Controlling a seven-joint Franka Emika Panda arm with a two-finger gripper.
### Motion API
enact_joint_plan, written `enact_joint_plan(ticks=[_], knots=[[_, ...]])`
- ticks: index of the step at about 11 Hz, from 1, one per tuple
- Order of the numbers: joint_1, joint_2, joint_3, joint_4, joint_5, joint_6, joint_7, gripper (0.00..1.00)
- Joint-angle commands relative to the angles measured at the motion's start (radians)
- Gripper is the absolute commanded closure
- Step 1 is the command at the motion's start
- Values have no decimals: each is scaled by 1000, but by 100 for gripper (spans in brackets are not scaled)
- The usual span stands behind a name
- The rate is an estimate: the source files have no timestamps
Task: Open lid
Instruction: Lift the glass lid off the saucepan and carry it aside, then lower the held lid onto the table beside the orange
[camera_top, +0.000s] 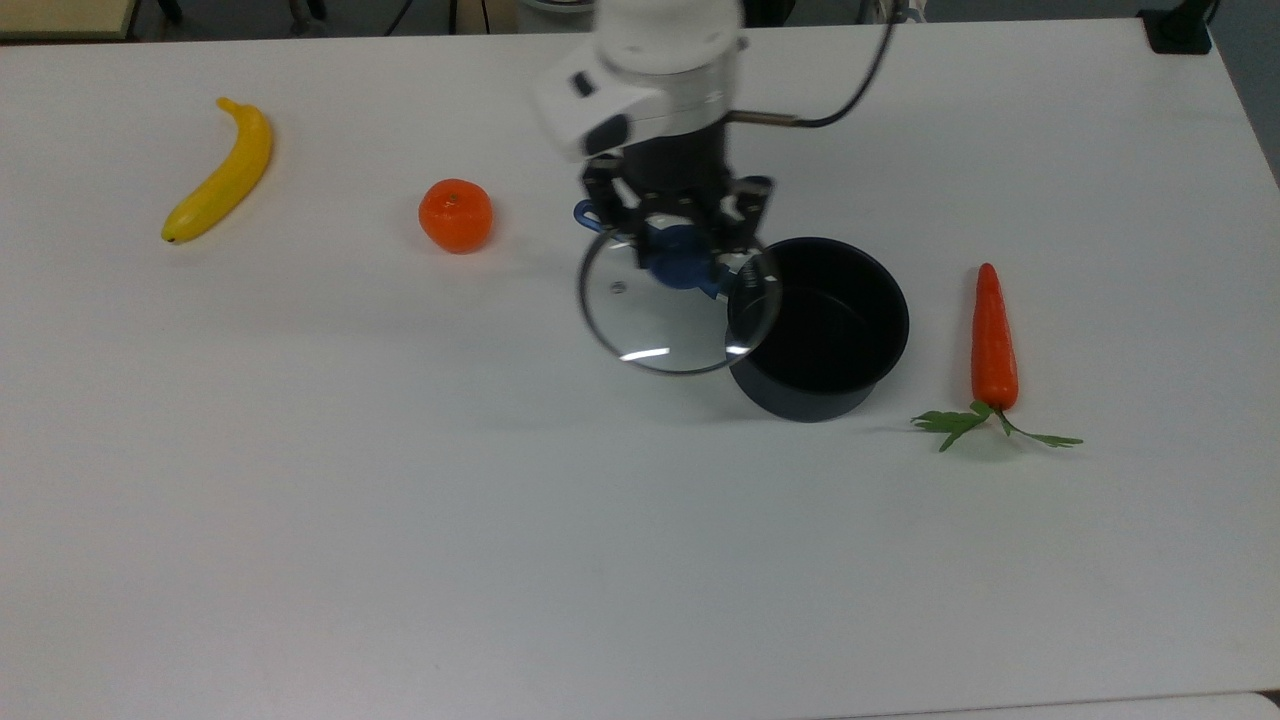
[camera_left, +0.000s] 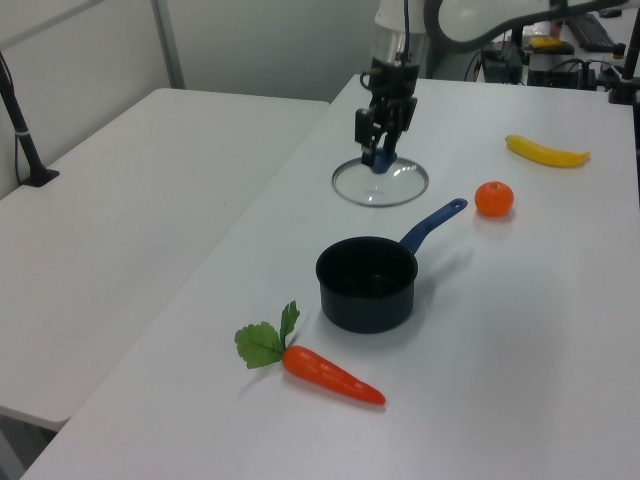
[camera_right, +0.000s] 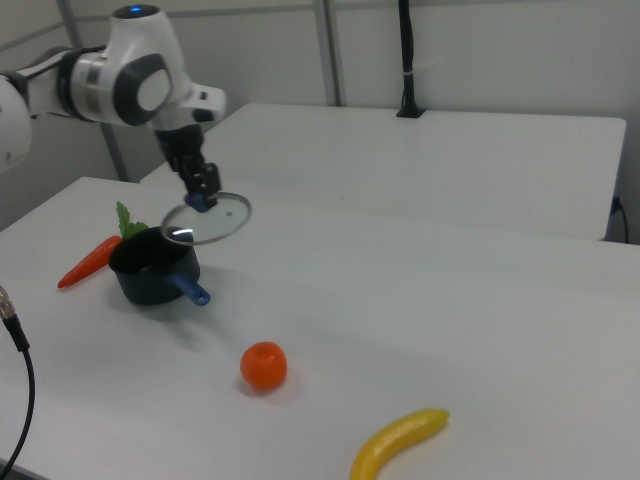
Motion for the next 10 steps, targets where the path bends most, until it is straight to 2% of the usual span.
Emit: enact_joint_plan(ticks=[1,4,6,10], knots=[[-136,-6,2,-28,2,-10,-113,66],[-253,49,1,-39,0,51,-193,65],[-296,102,2,-42,-3,139,-198,64],[-302,165,4,-63,3,202,-194,62]])
